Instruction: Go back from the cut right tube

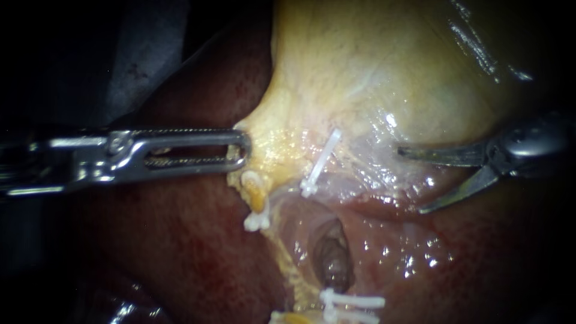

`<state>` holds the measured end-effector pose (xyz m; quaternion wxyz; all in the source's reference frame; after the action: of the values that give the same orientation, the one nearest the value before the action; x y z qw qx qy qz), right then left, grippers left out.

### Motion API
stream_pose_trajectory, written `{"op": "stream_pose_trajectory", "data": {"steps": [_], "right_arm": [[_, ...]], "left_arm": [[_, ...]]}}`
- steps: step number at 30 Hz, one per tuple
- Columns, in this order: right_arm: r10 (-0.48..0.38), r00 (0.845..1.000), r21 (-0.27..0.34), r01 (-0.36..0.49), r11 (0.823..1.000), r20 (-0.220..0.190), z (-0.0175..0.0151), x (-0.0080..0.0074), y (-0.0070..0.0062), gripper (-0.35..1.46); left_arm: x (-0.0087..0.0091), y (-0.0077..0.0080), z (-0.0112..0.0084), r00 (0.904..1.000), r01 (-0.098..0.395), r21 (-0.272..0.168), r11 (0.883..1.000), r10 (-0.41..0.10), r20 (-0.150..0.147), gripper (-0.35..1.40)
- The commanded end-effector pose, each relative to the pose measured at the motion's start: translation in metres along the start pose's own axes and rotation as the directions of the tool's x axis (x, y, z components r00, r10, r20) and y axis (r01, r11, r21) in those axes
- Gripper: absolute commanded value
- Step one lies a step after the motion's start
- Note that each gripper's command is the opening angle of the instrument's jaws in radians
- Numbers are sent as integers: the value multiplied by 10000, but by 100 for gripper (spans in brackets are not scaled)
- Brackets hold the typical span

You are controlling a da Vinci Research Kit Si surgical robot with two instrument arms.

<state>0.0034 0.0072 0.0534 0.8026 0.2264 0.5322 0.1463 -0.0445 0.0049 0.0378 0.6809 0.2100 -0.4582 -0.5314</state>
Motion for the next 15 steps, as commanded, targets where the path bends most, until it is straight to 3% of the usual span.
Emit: {"op": "stream_pose_trajectory", "data": {"steps": [1, 15], "right_arm": [[3, 10000, 6, -3, 10000, 14, 0, 0, 0, 86], [1, 10000, -4, -1, 10000, 14, 0, -1, 0, 86]], "left_arm": [[2, 0, 2, 10000, -12, -23, 10000, 12, 10, -35], [34, -2, 45, 9998, -191, 225, 9996, 192, -71, -35]]}}
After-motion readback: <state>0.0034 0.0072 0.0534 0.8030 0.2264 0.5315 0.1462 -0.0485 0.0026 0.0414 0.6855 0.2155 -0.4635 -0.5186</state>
